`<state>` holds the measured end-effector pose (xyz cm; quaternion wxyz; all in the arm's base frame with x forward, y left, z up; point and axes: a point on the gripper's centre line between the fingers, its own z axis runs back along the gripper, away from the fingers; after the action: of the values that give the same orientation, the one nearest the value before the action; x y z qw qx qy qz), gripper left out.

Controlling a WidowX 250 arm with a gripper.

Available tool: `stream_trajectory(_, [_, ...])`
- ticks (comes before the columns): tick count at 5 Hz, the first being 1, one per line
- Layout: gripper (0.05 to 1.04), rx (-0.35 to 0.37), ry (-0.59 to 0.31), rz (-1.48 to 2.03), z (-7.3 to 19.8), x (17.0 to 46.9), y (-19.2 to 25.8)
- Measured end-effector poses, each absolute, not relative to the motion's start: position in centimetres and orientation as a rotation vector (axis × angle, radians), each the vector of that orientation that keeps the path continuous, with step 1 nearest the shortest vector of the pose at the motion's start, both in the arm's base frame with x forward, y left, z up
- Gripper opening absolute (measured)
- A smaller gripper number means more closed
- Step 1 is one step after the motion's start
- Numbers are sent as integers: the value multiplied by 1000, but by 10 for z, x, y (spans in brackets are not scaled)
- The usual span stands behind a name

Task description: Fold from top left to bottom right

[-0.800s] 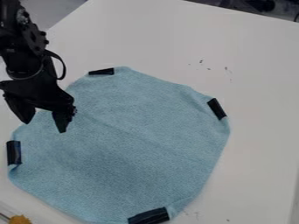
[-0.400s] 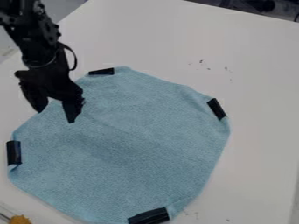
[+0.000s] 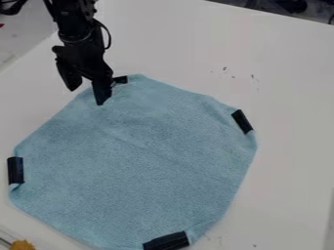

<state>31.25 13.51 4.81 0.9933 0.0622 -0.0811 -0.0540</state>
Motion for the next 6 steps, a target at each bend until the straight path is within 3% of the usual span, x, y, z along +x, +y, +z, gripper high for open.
stream_trajectory(2, [1001,130,-210,-275,46,386,146])
stream_trajectory(5, [1001,79,-151,-312,15,392,144])
stream_trajectory(6, [950,76,-152,-320,10,396,145])
